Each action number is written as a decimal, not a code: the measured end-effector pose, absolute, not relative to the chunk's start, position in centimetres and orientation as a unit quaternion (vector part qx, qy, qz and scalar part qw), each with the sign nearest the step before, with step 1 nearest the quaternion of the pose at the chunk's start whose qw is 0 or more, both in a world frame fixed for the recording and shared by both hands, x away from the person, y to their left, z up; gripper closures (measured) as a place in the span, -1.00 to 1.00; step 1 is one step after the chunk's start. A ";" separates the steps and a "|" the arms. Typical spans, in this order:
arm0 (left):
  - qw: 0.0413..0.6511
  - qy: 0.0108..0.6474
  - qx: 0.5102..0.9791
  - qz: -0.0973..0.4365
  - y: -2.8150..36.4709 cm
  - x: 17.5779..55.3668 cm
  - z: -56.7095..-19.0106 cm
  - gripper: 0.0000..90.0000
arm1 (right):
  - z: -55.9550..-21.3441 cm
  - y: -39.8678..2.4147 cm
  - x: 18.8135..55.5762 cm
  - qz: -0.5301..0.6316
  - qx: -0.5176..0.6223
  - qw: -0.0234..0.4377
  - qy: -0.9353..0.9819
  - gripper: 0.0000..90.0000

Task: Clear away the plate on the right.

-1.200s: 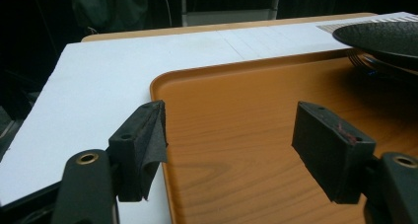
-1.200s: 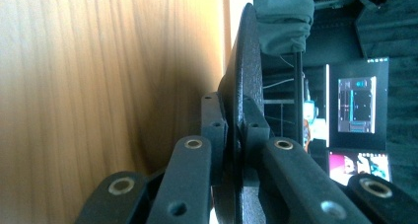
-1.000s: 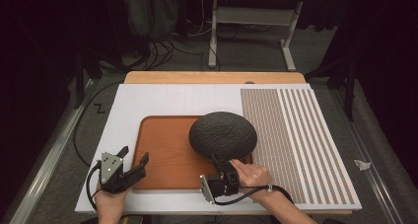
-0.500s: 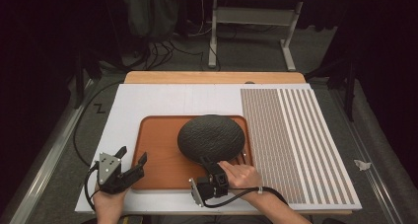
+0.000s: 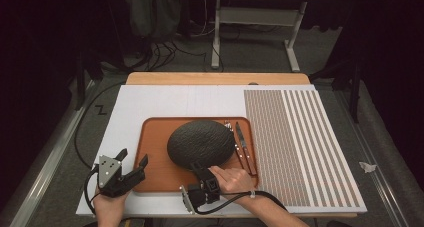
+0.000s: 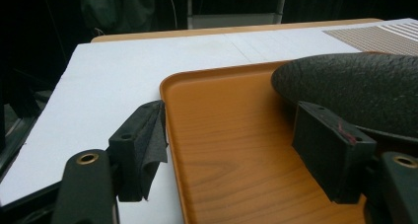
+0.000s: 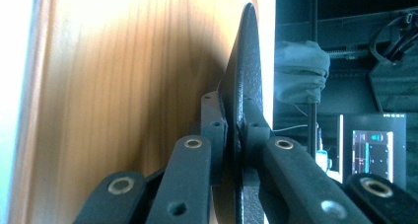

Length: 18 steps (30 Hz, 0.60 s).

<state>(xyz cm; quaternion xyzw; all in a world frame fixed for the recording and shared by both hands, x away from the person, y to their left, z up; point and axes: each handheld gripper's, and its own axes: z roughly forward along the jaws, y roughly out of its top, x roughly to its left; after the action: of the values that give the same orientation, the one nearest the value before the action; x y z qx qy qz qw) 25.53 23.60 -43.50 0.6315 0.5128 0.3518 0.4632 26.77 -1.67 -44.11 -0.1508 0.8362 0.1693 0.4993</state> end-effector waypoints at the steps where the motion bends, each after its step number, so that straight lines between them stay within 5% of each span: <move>1: 0.463 0.513 0.631 0.352 23.6 25.5 -43.5 -0.35 | -44.2 -1.6 26.8 0.170 -0.152 0.497 0.837 0.92; 18: 0.463 0.513 0.633 0.350 23.6 25.5 -43.5 -0.35 | -45.4 -0.7 27.8 0.173 -0.152 0.489 0.841 0.93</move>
<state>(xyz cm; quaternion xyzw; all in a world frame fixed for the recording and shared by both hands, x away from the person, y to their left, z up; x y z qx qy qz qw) 25.49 23.56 -43.49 0.6326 0.5125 0.3504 0.4630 27.76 -0.66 -45.38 -0.1520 0.8415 0.1732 0.4887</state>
